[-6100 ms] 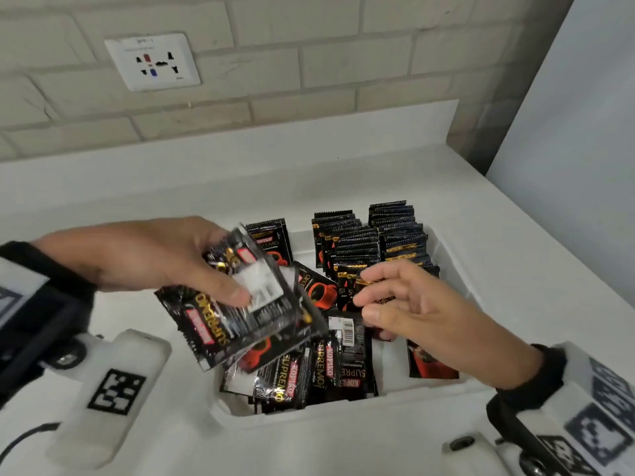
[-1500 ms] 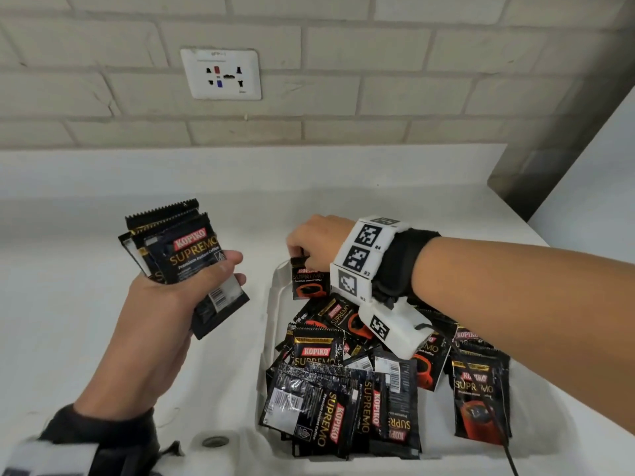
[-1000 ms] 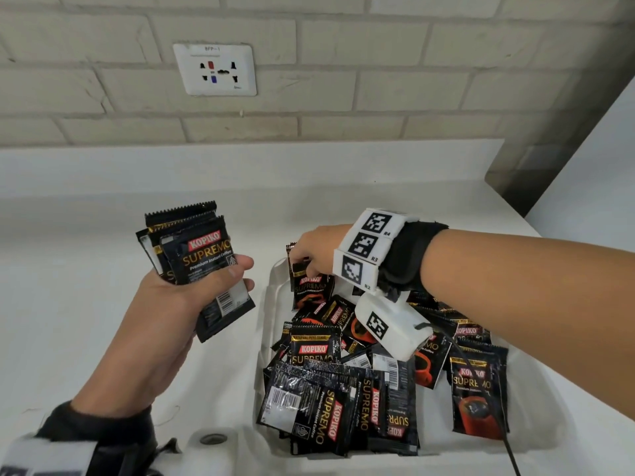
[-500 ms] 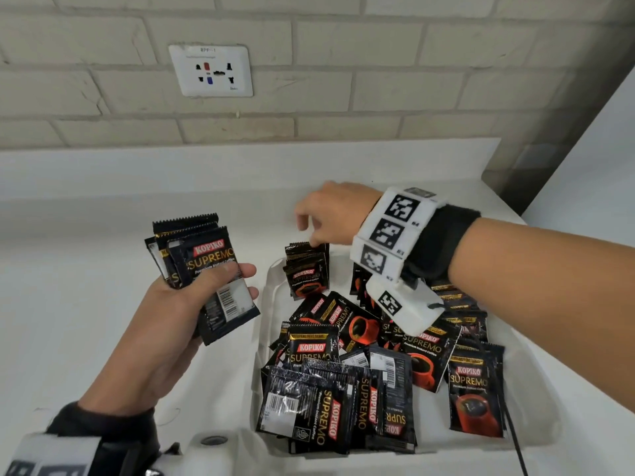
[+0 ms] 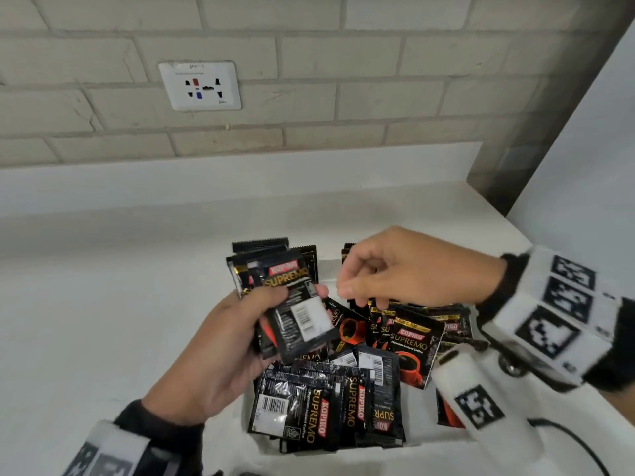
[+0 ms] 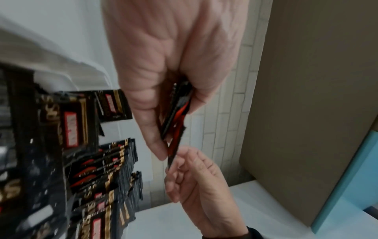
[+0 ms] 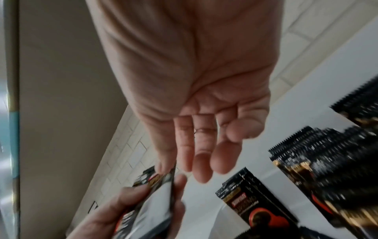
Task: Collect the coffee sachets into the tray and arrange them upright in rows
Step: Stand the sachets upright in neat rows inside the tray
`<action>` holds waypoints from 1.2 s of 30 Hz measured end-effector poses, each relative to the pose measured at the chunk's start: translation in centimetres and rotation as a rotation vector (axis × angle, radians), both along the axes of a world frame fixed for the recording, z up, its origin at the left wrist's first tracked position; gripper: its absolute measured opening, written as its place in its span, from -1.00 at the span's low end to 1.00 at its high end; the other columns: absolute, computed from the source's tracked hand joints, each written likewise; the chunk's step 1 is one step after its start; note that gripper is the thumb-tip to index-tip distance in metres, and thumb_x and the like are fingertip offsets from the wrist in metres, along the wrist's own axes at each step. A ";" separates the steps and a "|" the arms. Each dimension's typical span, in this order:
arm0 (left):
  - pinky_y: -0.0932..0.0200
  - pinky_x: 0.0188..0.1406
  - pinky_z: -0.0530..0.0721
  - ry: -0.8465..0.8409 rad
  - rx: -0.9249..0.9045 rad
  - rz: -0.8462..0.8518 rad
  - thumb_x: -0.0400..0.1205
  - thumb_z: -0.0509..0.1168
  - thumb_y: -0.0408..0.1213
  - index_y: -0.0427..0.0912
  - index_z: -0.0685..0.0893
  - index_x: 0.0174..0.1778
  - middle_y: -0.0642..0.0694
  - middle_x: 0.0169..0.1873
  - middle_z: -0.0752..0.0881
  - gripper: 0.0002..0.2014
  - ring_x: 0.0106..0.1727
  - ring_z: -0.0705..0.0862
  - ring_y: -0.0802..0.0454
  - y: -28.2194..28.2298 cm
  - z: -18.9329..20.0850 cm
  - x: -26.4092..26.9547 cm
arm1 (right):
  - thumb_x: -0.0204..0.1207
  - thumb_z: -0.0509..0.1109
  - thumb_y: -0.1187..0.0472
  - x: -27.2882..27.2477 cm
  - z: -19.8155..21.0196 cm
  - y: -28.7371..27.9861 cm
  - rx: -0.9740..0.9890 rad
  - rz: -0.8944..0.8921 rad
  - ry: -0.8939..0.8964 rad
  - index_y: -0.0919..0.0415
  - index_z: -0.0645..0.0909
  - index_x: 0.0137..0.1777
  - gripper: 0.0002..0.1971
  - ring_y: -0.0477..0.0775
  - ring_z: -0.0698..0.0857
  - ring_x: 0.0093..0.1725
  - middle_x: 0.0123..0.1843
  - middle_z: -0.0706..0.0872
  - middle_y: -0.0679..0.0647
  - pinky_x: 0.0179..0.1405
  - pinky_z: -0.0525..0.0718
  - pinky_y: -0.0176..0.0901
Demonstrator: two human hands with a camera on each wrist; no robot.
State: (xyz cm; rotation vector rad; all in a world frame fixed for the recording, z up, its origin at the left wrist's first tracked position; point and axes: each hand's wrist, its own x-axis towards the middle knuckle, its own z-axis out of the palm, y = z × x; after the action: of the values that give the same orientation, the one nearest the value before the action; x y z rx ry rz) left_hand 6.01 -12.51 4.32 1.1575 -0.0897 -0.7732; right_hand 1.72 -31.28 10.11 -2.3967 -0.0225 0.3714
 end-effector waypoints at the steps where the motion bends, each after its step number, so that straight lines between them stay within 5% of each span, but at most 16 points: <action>1: 0.16 -0.40 0.78 -0.020 0.020 0.009 0.39 0.27 -0.28 -0.35 0.61 0.10 -0.26 -0.16 0.82 -0.62 -0.21 0.82 -0.10 -0.5 0.0 -0.3 | 0.47 0.38 0.00 -0.5 -0.3 0.0 0.048 -0.039 -0.001 -0.02 0.63 -0.10 -0.90 -0.27 0.61 -0.45 -0.28 0.72 -0.10 -0.46 0.56 -0.47; 4: 0.21 -0.41 0.76 -0.096 0.050 -0.003 0.32 0.34 -0.29 -0.28 0.66 0.02 -0.21 -0.20 0.83 -0.65 -0.25 0.81 -0.05 -1.6 0.2 -1.2 | 0.40 0.43 -0.02 -1.8 -1.1 0.1 0.154 -0.146 -0.012 0.01 0.59 -0.11 -0.83 -0.26 0.60 -0.48 -0.34 0.70 -0.10 -0.52 0.55 -0.39; 8: 0.22 -0.50 0.70 -0.119 0.054 0.014 0.24 0.42 -0.32 -0.27 0.60 0.17 -0.18 -0.20 0.83 -0.47 -0.29 0.81 -0.01 -2.9 0.5 -2.2 | 0.35 0.52 0.09 -3.2 -1.8 0.1 0.288 -0.252 -0.015 0.11 0.52 -0.19 -0.78 -0.23 0.56 -0.62 -0.54 0.65 -0.10 -0.63 0.51 -0.39; 10: 0.25 -0.52 0.69 -0.100 0.063 -0.010 0.24 0.42 -0.30 -0.23 0.67 0.03 -0.15 -0.26 0.83 -0.59 -0.34 0.80 0.03 -3.3 0.6 -2.7 | 0.35 0.52 0.13 -3.9 -2.1 -0.1 0.322 -0.287 -0.013 0.14 0.49 -0.26 -0.77 -0.21 0.52 -0.67 -0.59 0.63 -0.06 -0.66 0.48 -0.42; 15: -0.07 -0.37 0.79 0.050 -0.042 -0.033 0.39 0.33 -0.28 -0.32 0.68 -0.13 -0.20 -0.33 0.81 -0.79 -0.39 0.79 -0.06 -3.6 1.0 -3.4 | 0.40 0.45 0.20 -5.3 -2.8 -1.5 0.510 -0.467 -0.062 0.25 0.52 -0.23 -0.83 -0.09 0.60 -0.53 -0.48 0.71 0.02 -0.58 0.58 -0.28; 19: -0.16 -0.30 0.73 0.209 -0.116 -0.041 0.59 0.11 -0.30 -0.40 0.65 0.03 -0.35 -0.10 0.80 -0.70 -0.28 0.80 -0.21 -3.2 0.7 -3.0 | 0.37 0.41 0.21 -6.6 -3.1 -2.3 0.722 -0.620 -0.244 0.19 0.61 0.03 -0.77 -0.01 0.72 -0.37 -0.20 0.82 0.10 -0.57 0.63 -0.34; 22: -0.10 -0.44 0.77 0.176 -0.056 -0.125 0.40 0.21 -0.28 -0.38 0.74 -0.10 -0.35 -0.09 0.80 -0.68 -0.30 0.80 -0.21 -3.0 0.5 -3.2 | 0.24 0.51 0.16 -7.3 -2.5 -1.9 0.513 -0.601 -0.534 -0.02 0.67 -0.12 -0.80 -0.10 0.62 -0.43 -0.23 0.78 -0.06 -0.46 0.63 -0.37; 26: 0.00 -0.54 0.77 0.043 -0.024 -0.107 0.38 0.27 -0.29 -0.26 0.69 -0.06 -0.29 -0.13 0.82 -0.75 -0.30 0.81 -0.20 -3.6 0.7 -3.9 | 0.30 0.54 0.35 -8.0 -1.0 -1.0 0.047 -0.412 -0.784 -0.15 0.64 -0.23 -0.69 -0.13 0.53 -0.43 -0.27 0.62 -0.11 -0.42 0.48 -0.50; 29: 0.01 -0.39 0.79 -0.109 0.001 0.012 0.50 0.28 -0.29 -0.09 0.75 -0.18 -0.15 -0.20 0.84 -0.86 -0.23 0.82 -0.13 -4.6 0.8 -4.3 | 0.39 0.44 0.27 -7.3 -0.7 0.2 -0.137 -0.314 -0.601 -0.16 0.57 0.02 -0.68 -0.24 0.54 -0.31 -0.41 0.53 -0.06 -0.27 0.48 -0.44; 31: 0.10 -0.40 0.79 -0.206 0.007 0.039 0.50 0.25 -0.17 0.13 0.78 -0.37 -0.06 -0.30 0.83 -0.77 -0.30 0.81 0.01 -5.3 0.9 -4.7 | 0.44 0.39 0.18 -6.7 -0.9 1.4 -0.124 -0.290 -0.459 -0.14 0.48 0.12 -0.70 -0.24 0.57 -0.32 -0.47 0.51 -0.10 -0.22 0.52 -0.41; 34: 0.20 -0.39 0.76 -0.205 -0.029 0.018 0.42 0.12 0.10 0.13 0.79 -0.37 -0.07 -0.30 0.83 -0.66 -0.27 0.81 0.06 -5.4 1.1 -5.0 | 0.44 0.43 0.05 -6.0 -1.3 2.6 0.188 -0.373 -0.300 -0.17 0.41 0.16 -0.66 -0.18 0.65 -0.47 -0.36 0.64 -0.01 -0.41 0.63 -0.43; 36: 0.20 -0.29 0.77 -0.173 -0.065 -0.028 0.34 0.06 0.24 0.11 0.81 -0.22 -0.09 -0.17 0.84 -0.53 -0.13 0.82 0.03 -4.8 0.9 -4.6 | 0.47 0.38 0.03 -6.0 -1.7 2.6 0.513 -0.439 -0.171 -0.08 0.43 0.32 -0.58 -0.13 0.71 -0.44 -0.20 0.67 0.02 -0.36 0.73 -0.32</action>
State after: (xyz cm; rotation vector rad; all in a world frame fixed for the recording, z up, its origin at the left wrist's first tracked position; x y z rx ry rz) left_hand 1.40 -17.35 5.20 1.1616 -0.2741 -0.6892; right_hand -4.28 -28.64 8.44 -1.8501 0.2918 -0.0471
